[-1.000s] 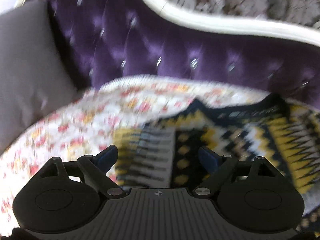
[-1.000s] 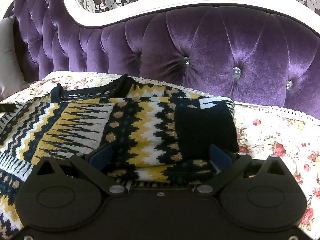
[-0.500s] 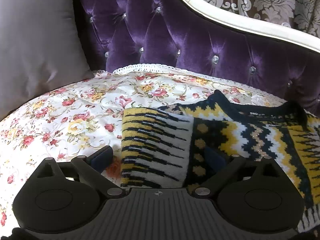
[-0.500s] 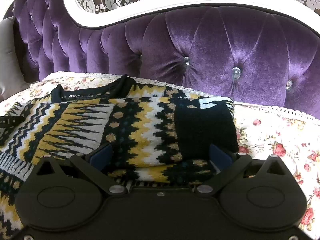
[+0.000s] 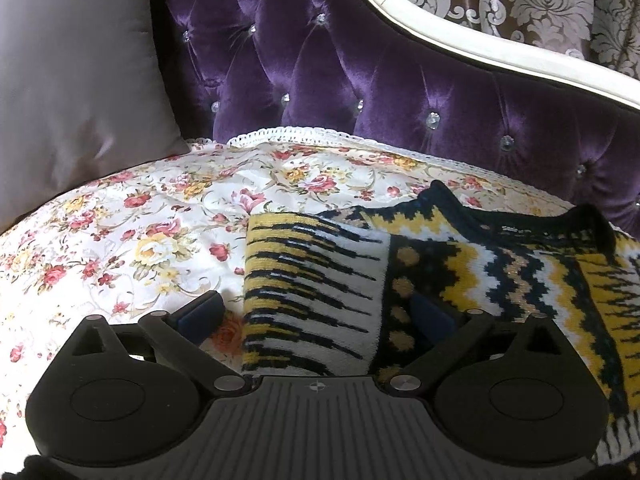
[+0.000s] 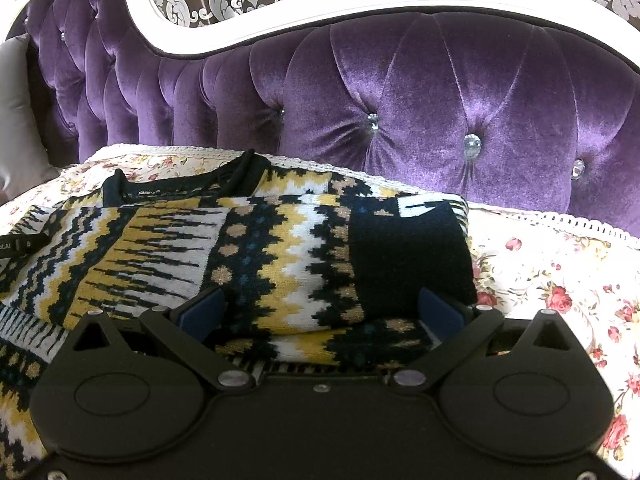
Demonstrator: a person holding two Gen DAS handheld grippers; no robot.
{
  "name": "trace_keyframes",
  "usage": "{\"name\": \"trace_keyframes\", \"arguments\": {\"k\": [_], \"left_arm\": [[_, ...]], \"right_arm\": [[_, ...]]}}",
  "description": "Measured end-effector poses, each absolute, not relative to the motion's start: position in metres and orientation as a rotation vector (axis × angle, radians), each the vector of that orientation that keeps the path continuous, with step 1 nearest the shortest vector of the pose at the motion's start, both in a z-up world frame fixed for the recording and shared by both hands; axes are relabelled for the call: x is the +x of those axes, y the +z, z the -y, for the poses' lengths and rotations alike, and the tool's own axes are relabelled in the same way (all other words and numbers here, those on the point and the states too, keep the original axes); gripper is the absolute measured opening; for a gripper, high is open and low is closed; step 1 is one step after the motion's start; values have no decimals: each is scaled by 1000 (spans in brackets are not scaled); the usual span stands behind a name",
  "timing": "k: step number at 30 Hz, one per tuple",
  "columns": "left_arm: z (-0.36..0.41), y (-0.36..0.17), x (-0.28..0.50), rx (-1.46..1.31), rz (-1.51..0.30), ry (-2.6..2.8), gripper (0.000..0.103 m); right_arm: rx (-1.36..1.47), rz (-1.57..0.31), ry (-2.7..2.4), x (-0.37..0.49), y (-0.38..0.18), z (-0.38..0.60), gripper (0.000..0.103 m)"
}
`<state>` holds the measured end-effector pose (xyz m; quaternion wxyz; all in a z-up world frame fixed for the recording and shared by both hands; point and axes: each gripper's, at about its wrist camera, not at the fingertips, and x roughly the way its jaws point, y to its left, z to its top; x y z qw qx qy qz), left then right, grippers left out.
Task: Fold small clothes
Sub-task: 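Smooth the folded sweater side with the left tool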
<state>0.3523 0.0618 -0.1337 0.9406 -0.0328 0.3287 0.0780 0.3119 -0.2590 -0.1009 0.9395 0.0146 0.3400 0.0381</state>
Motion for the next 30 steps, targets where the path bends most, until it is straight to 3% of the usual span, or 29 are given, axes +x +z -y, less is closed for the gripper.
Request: {"name": "trace_keyframes", "arguments": {"k": [9, 13, 30], "left_arm": [[-70, -131, 355, -123, -688, 127, 102], [-79, -117, 347, -124, -726, 90, 90], [-99, -67, 154, -111, -691, 81, 87]], "right_arm": [[34, -694, 78, 312, -101, 259, 103], [51, -691, 83, 311, -100, 261, 103], [28, -768, 77, 304, -83, 254, 103]]}}
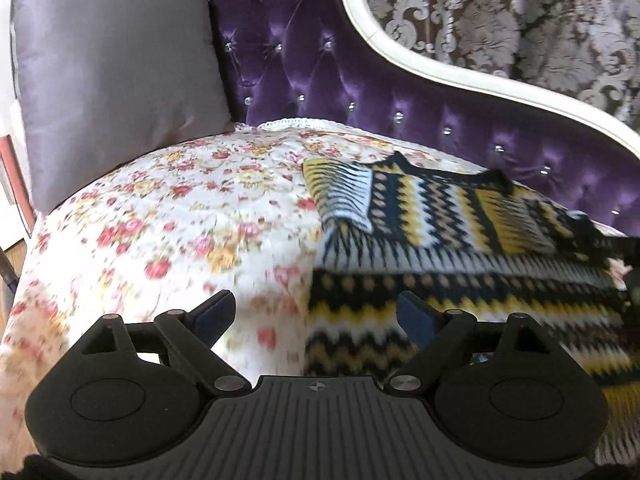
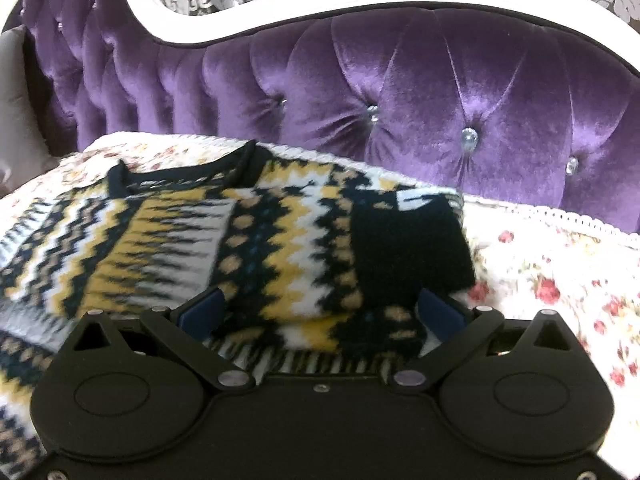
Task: Fold small clothes
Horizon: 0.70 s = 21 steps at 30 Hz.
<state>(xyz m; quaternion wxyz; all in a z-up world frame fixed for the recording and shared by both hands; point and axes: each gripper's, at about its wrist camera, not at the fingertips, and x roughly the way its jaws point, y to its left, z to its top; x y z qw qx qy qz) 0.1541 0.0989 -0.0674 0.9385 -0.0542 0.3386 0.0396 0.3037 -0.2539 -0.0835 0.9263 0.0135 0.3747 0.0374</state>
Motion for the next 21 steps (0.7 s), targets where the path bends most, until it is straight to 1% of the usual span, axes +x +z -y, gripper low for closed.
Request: {"name": "trace_keyframes", "arguments": {"k": [4, 11, 21], "left_arm": [[-97, -64, 125, -136, -695, 58, 88], [-83, -66, 83, -123, -710, 19, 88], [-61, -70, 36, -76, -713, -60, 88]], "right_arm": [[33, -742, 134, 268, -57, 247, 103], [145, -711, 163, 189, -15, 251, 103], [295, -792, 115, 89, -13, 266, 103]]}}
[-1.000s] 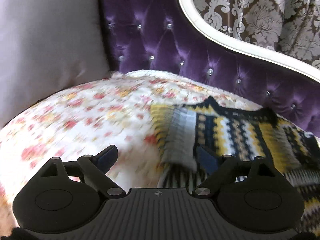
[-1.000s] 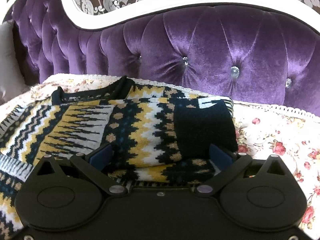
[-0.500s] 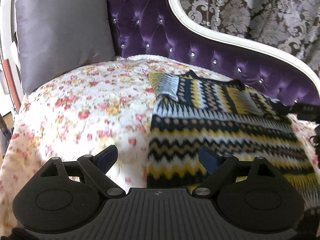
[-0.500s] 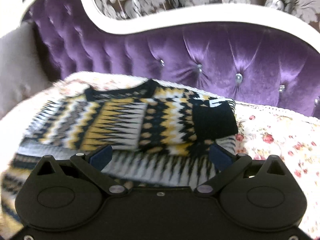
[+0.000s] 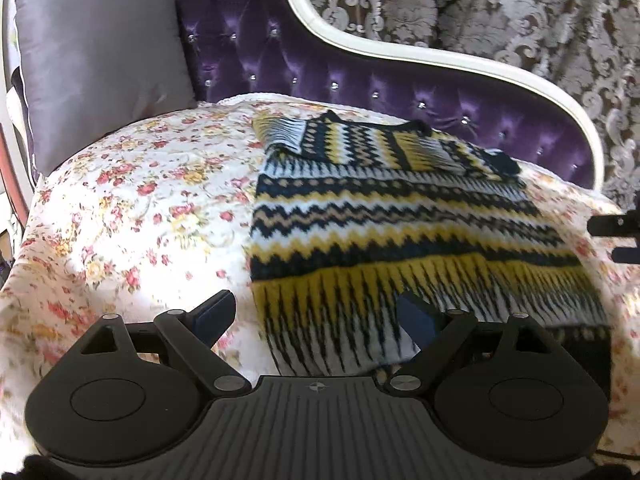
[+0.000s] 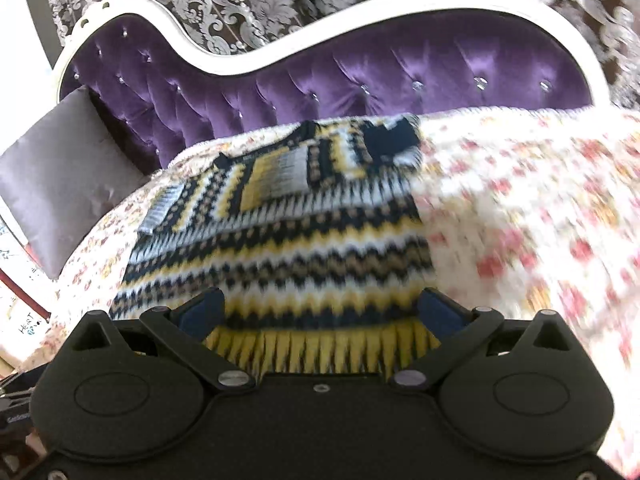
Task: Fold small clothes
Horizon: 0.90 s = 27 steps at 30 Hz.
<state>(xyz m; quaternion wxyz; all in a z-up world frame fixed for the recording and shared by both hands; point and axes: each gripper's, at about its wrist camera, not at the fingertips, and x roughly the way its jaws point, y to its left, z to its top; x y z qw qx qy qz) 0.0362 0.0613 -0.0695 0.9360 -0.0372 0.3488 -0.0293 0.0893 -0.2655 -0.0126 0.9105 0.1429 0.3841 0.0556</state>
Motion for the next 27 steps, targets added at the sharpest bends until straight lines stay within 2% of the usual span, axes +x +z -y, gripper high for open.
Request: {"name": "trace_keyframes", "arguments": {"k": [14, 27], "left_arm": [[-51, -78, -12, -18, -715, -96, 88], [-53, -81, -15, -27, -725, -96, 88]], "right_arm": [[352, -869, 53, 4, -24, 271, 103], [434, -1051, 83, 9, -60, 270, 103]]}}
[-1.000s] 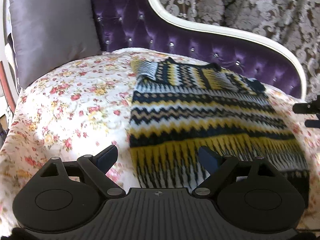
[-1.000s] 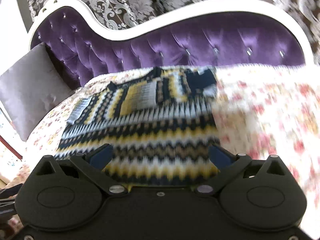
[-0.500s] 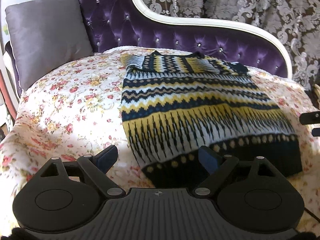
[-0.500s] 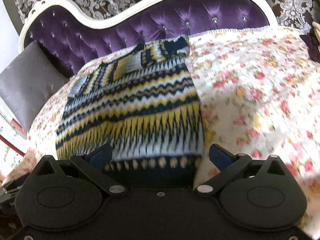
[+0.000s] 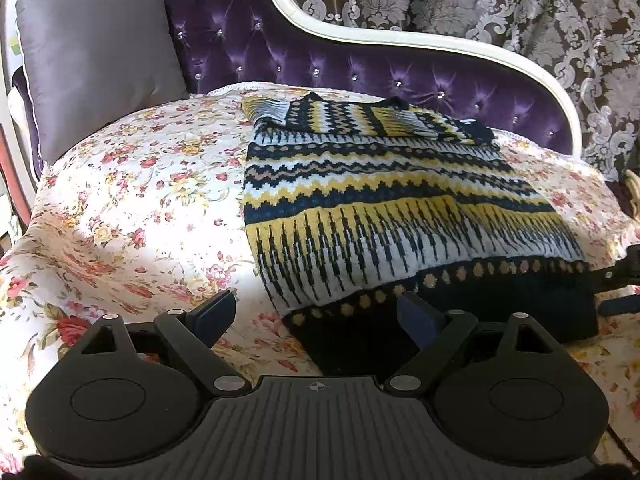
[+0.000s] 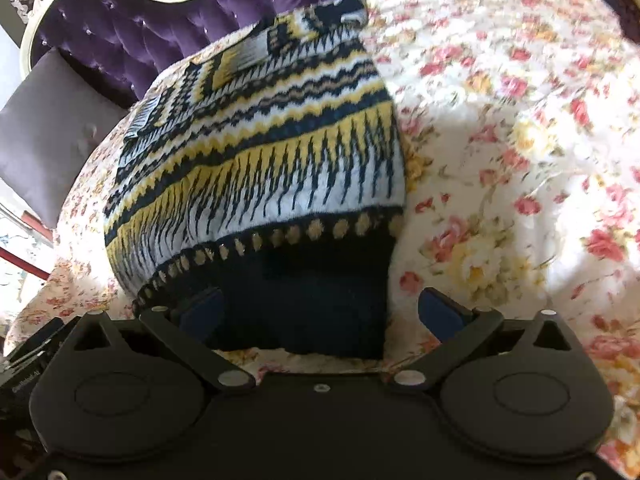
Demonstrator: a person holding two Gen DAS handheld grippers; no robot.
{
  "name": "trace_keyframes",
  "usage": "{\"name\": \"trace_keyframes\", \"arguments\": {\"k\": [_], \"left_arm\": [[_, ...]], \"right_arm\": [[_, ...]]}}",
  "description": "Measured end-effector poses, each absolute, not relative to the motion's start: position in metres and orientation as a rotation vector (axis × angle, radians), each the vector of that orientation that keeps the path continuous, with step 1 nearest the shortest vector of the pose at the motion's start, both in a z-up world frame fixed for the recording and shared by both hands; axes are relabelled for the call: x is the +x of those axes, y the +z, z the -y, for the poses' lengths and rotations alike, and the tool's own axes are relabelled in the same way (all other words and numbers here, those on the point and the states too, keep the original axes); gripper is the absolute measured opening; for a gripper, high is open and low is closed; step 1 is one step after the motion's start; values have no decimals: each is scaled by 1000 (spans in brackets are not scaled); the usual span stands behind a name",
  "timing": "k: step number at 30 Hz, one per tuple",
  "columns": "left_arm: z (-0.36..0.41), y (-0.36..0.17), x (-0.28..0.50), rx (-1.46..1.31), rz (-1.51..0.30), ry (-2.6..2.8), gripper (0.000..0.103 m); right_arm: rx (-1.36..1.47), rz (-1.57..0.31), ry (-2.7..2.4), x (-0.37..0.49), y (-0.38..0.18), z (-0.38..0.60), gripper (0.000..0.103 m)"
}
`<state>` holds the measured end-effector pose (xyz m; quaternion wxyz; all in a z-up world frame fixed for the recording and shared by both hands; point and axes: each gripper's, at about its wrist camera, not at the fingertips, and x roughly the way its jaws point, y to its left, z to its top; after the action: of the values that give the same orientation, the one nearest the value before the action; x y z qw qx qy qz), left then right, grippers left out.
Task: Fold small clothes
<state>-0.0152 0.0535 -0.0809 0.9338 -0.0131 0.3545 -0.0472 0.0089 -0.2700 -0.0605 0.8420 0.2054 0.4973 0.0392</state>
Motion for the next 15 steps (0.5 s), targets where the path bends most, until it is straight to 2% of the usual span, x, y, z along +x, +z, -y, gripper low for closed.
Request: {"name": "trace_keyframes", "arguments": {"k": [12, 15], "left_arm": [[-61, -75, -12, -30, -705, -72, 88], [-61, -75, -12, -25, -703, -75, 88]], "right_arm": [[448, -1141, 142, 27, -67, 275, 103], [419, -1162, 126, 29, -65, 272, 95]]}}
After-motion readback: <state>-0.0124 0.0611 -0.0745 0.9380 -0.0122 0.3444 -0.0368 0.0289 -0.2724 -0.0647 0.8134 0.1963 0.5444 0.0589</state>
